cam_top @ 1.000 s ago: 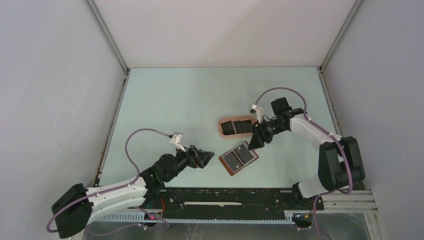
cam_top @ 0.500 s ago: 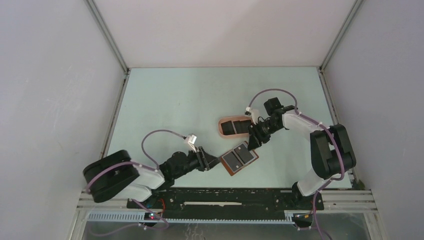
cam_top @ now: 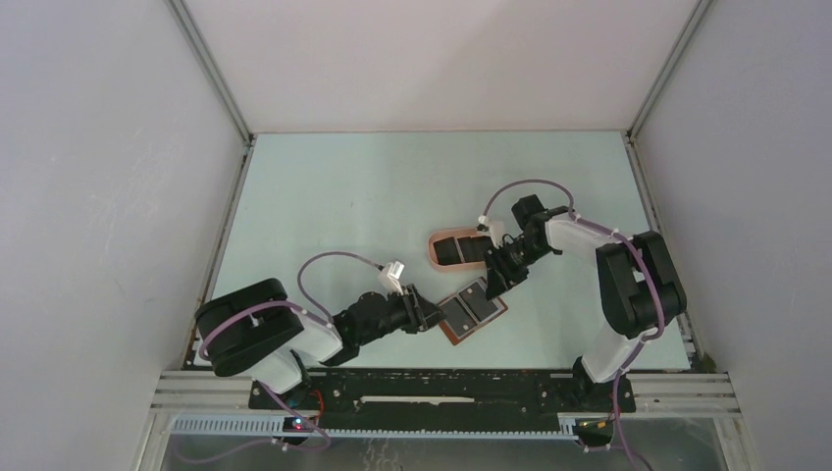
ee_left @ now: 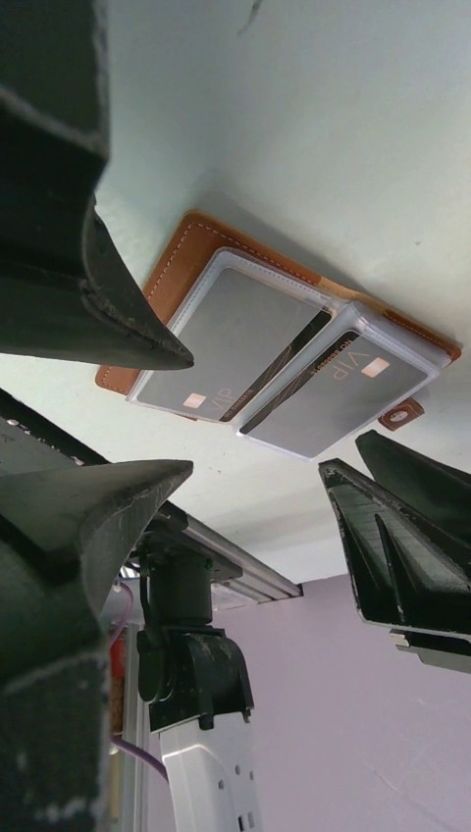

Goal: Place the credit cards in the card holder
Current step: Turn over the card slot in the card holder.

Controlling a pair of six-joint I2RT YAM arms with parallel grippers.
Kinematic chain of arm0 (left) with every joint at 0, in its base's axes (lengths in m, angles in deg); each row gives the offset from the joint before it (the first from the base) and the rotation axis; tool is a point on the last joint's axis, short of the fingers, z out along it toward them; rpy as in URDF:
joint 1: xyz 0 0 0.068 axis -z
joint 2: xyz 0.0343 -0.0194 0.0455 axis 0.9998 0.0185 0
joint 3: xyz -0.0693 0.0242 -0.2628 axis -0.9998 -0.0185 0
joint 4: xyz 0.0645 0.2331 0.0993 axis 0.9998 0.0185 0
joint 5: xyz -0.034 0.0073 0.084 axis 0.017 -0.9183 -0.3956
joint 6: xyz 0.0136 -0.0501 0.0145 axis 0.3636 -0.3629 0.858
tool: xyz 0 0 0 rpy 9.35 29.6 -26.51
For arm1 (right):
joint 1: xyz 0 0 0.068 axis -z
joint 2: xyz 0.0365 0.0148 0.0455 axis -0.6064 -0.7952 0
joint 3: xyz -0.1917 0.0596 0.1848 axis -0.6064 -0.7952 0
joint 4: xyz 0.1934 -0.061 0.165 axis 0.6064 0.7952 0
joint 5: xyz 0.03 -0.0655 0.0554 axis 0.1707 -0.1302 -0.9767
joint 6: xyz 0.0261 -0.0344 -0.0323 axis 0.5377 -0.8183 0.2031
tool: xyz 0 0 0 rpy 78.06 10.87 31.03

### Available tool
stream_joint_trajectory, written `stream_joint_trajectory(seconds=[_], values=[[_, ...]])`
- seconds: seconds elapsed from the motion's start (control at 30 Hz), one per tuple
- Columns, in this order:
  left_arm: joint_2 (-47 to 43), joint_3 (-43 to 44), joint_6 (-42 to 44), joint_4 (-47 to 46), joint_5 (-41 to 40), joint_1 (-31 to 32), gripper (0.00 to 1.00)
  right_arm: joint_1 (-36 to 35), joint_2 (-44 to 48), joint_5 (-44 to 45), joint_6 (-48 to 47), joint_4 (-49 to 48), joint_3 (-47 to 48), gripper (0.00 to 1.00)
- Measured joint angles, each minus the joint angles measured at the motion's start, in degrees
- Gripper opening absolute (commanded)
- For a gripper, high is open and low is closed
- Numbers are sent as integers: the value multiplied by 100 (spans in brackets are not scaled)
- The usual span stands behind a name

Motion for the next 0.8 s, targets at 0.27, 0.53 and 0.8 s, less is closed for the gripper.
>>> stream_joint_trajectory(seconds=[0.27,0.53,0.8], values=[[-197,304,50,911,-251,160,45,-149,-201,-20,4,155,74,44],[-227,315,70,1316,-339,162,47,-345,-289,-332,11,291,155,44],[-227,350,107,1364,-337,162,52,-358,-417,-789,42,354,164,44]])
